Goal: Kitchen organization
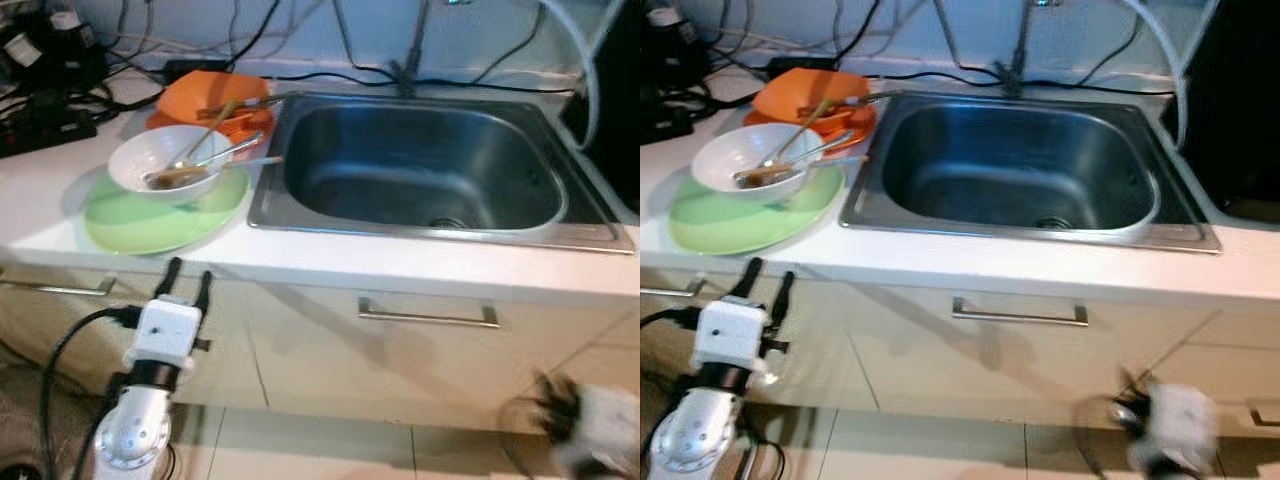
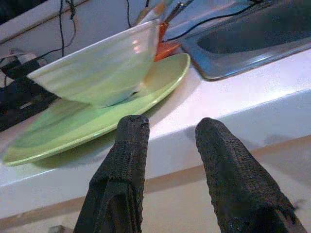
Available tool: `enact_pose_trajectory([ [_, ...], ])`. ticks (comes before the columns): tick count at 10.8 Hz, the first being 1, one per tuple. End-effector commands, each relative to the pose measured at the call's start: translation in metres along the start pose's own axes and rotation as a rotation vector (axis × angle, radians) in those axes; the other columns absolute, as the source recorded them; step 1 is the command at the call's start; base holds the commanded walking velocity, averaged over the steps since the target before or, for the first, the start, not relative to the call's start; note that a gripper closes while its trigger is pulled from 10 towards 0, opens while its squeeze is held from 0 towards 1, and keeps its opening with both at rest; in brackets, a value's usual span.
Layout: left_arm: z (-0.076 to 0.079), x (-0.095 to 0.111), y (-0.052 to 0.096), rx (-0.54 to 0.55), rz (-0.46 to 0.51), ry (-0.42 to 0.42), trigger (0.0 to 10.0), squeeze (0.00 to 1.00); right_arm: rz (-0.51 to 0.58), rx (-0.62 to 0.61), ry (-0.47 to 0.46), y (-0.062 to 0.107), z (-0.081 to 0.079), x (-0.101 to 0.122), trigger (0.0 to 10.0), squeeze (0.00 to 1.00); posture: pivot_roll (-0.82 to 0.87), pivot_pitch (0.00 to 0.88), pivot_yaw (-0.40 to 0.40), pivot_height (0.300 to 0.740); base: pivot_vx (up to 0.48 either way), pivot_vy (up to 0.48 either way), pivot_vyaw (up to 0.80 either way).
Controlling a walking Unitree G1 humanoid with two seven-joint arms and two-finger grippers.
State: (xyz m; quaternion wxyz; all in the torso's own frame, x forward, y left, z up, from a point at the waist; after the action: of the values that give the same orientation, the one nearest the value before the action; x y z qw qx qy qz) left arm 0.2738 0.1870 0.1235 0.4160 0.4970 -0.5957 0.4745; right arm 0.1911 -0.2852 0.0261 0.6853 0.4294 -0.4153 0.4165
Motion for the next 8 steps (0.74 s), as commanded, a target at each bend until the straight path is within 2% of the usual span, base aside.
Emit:
enact_pose_trajectory([
  [1, 0.001, 0.001, 0.000, -0.011, -0.002, 0.001, 10.0, 0.00, -0.015, -0.061, 0.000, 0.001, 0.016, -0.002, 10.0, 0.00, 0.07, 0.077, 0.011, 0.740, 0.000, 0.000, 0.00],
  [2, 0.001, 0.002, -0.001, -0.014, 0.000, 0.003, 10.0, 0.00, 0.044, -0.197, 0.015, -0.002, 0.050, 0.017, 10.0, 0.00, 0.07, 0.075, 0.015, 0.740, 0.000, 0.000, 0.00],
  [3, 0.001, 0.005, -0.005, -0.020, 0.012, 0.000, 10.0, 0.00, 0.158, -0.285, 0.039, -0.009, 0.071, 0.055, 10.0, 0.00, 0.07, 0.071, 0.025, 0.740, 0.000, 0.000, 0.00],
  [4, 0.001, 0.008, -0.008, -0.021, 0.023, -0.001, 10.0, 0.00, 0.227, -0.317, 0.049, -0.012, 0.077, 0.078, 10.0, 0.00, 0.07, 0.069, 0.026, 0.740, 0.000, 0.000, 0.00],
  [5, 0.001, 0.012, -0.013, -0.021, 0.040, 0.002, 10.0, 0.00, 0.398, -0.379, 0.067, -0.017, 0.084, 0.138, 10.0, 0.00, 0.07, 0.060, 0.025, 0.740, 0.000, 0.000, 0.00],
  [6, 0.002, 0.013, -0.014, -0.020, 0.043, 0.002, 10.0, 0.00, 0.456, -0.387, 0.077, -0.018, 0.083, 0.157, 10.0, 0.00, 0.07, 0.059, 0.024, 0.740, 0.000, 0.000, 0.00],
  [7, 0.002, 0.016, -0.016, -0.015, 0.058, -0.005, 10.0, 0.00, 0.569, -0.415, 0.035, -0.017, 0.080, 0.196, 10.0, 0.00, 0.08, 0.052, 0.019, 0.740, 0.000, 0.000, 0.00],
  [8, 0.003, 0.017, -0.019, -0.016, 0.063, -0.009, 10.0, 0.00, 0.601, -0.381, 0.013, -0.021, 0.072, 0.207, 10.0, 0.00, 0.08, 0.043, 0.015, 0.740, 0.000, 0.000, 0.00],
])
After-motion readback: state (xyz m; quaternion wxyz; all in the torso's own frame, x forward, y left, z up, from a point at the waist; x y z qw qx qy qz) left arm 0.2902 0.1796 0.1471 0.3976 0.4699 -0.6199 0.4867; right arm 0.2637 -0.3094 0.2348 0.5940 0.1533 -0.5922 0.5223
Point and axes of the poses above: a point about 5 cm out from each wrist's last joint towards the gripper, its own y axis pointing back from the gripper into the wrist, its own x axis along the axis of the wrist's last joint, z = x × y, the point moved 5 cm from there along -y, pointing out of the wrist towards the gripper, and after that the axes turned 10 degrees about y, right-handed, at the moved point
